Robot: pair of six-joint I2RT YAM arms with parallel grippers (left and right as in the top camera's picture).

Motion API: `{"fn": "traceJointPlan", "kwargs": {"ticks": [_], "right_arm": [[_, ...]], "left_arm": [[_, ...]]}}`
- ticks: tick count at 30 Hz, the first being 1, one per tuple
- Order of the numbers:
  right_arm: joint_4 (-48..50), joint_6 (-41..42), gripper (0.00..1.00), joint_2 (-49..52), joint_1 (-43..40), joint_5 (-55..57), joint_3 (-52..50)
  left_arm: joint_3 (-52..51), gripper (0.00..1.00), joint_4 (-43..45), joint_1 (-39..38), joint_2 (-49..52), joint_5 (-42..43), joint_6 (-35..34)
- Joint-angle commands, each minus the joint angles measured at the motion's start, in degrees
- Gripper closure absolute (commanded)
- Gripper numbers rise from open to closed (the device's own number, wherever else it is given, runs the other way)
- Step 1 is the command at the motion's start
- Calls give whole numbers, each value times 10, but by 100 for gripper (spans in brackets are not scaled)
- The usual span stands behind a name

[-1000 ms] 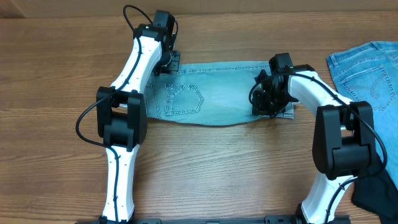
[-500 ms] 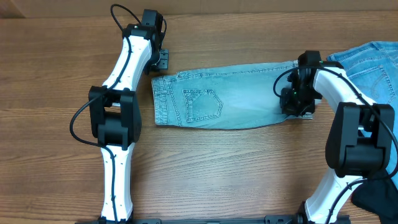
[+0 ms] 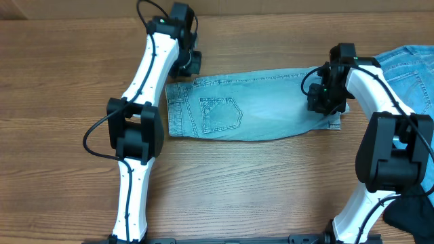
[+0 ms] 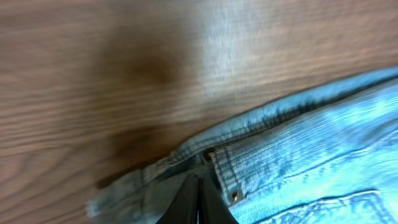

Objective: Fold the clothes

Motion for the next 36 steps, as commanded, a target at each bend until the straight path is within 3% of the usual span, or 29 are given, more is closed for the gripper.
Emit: {"fn": "traceJointPlan", "kwargs": {"ticks": [1, 4, 15, 18, 21, 25, 27, 29, 30, 36], "right_arm": [[-9, 20, 75, 5, -15, 55, 13], [-22, 31, 74, 5, -22, 121, 7], [81, 40, 69, 6, -25, 116, -119], [68, 41, 68, 6, -25, 64, -73], [45, 41, 57, 6, -24, 37, 6], [-39, 39, 42, 5, -25, 44, 134], [-69, 39, 34, 5, -27, 77, 162], [-81, 39, 30, 5, -42, 86, 159], [-88, 39, 30, 5, -52, 86, 158], [-54, 20, 31, 14, -121, 75, 90]], "left_arm": [[-56, 96, 34, 1, -1, 3, 7], [-62, 96, 40, 10, -1, -12, 7], [-62, 96, 44, 18, -1, -17, 11], [-61, 96, 48, 18, -1, -41, 11], [-32, 96, 46, 18, -1, -39, 11], [84, 74, -21, 18, -2, -39, -21], [120, 45, -76, 18, -2, -39, -69], [120, 6, -120, 19, -1, -37, -88], [119, 0, -137, 21, -1, -33, -89], [107, 0, -182, 46, -1, -13, -130]]}}
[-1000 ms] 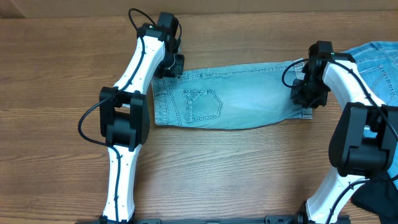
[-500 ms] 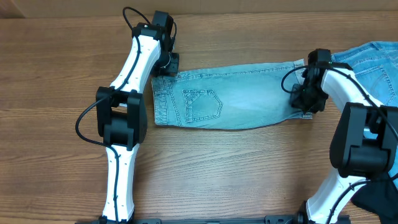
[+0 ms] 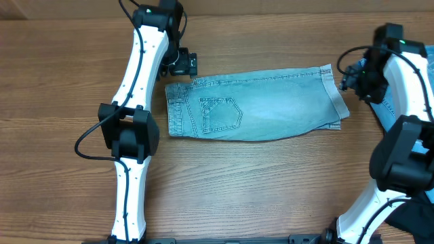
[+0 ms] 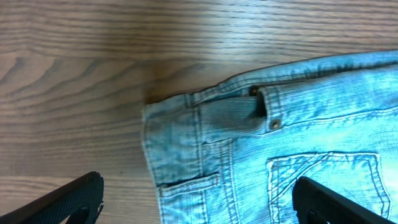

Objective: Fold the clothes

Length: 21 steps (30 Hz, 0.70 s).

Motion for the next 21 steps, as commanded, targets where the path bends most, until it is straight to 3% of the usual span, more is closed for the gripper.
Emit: {"fn": "traceJointPlan", "kwargs": {"ticks": [1, 8, 16, 18, 20, 21], "right_arm": [[32, -29, 31, 8, -18, -14, -55], [169, -85, 32, 12, -17, -136, -215], [151, -86, 45, 12, -17, -254, -257], [149, -86, 54, 12, -17, -264, -257], [155, -86, 73, 12, -17, -278, -257], [157, -86, 74, 12, -17, -278, -257]], "left_arm": [[-4, 0, -7, 22, -3, 10, -40], [-49, 0, -4, 48, -3, 12, -47], [-107, 0, 38, 53, -3, 17, -47], [-107, 0, 42, 53, -3, 18, -46], [-107, 0, 46, 53, -3, 18, -44], [-107, 0, 47, 51, -3, 18, -44]]}}
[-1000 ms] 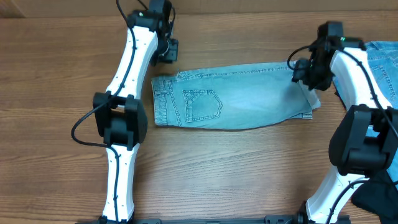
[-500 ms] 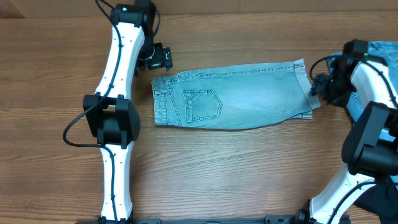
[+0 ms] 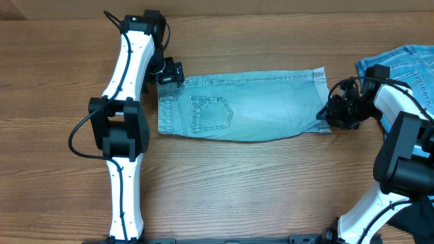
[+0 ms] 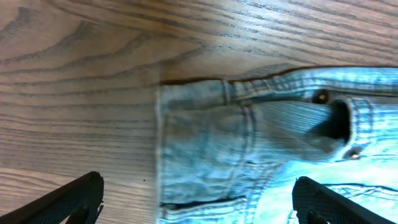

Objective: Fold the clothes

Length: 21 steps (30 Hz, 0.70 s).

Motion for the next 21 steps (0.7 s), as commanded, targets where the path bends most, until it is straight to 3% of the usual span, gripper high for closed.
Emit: {"fn": "traceJointPlan", "kwargs": {"ticks": [1, 9, 14, 15, 16, 17, 18, 21], "right_arm": [[4, -2, 76, 23, 5, -23, -17], [19, -33, 96, 23, 5, -92, -17], [30, -33, 96, 23, -1, -92, 2], [37, -34, 96, 23, 0, -92, 7], [47, -33, 96, 23, 0, -92, 8], [54, -33, 96, 23, 0, -92, 8], [57, -34, 96, 23, 0, -91, 8], [61, -34, 96, 23, 0, -86, 8]], "left_arm": [[-4, 0, 3, 2, -3, 9, -10], [-4, 2, 1, -2, -3, 9, -9], [21, 9, 6, 3, -4, 24, 19], [35, 16, 6, 2, -4, 50, 19], [55, 31, 5, 2, -4, 90, 22], [72, 88, 5, 2, -4, 130, 25], [85, 96, 6, 0, -4, 172, 25], [99, 96, 3, -23, -4, 269, 25]]}}
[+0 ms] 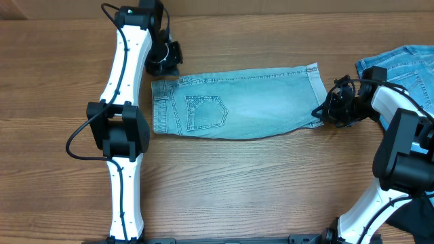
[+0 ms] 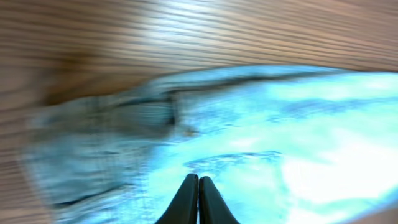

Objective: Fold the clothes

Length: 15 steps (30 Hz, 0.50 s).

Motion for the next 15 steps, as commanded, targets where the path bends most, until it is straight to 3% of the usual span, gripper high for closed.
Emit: {"fn": "traceJointPlan", "kwargs": {"ticks": [1, 4, 8, 15], "right_arm": [[9, -4, 96, 8, 1, -2, 16], [10, -4, 96, 8, 9, 19, 16], [10, -4, 96, 8, 18, 20, 16], [13, -4, 96, 8, 38, 31, 16]], "left_arm": [[18, 96, -9, -40, -4, 116, 7], [17, 96, -9, -116, -3, 81, -35], [17, 96, 7, -201, -3, 1, -147], [-63, 96, 69, -262, -3, -61, -213]]}}
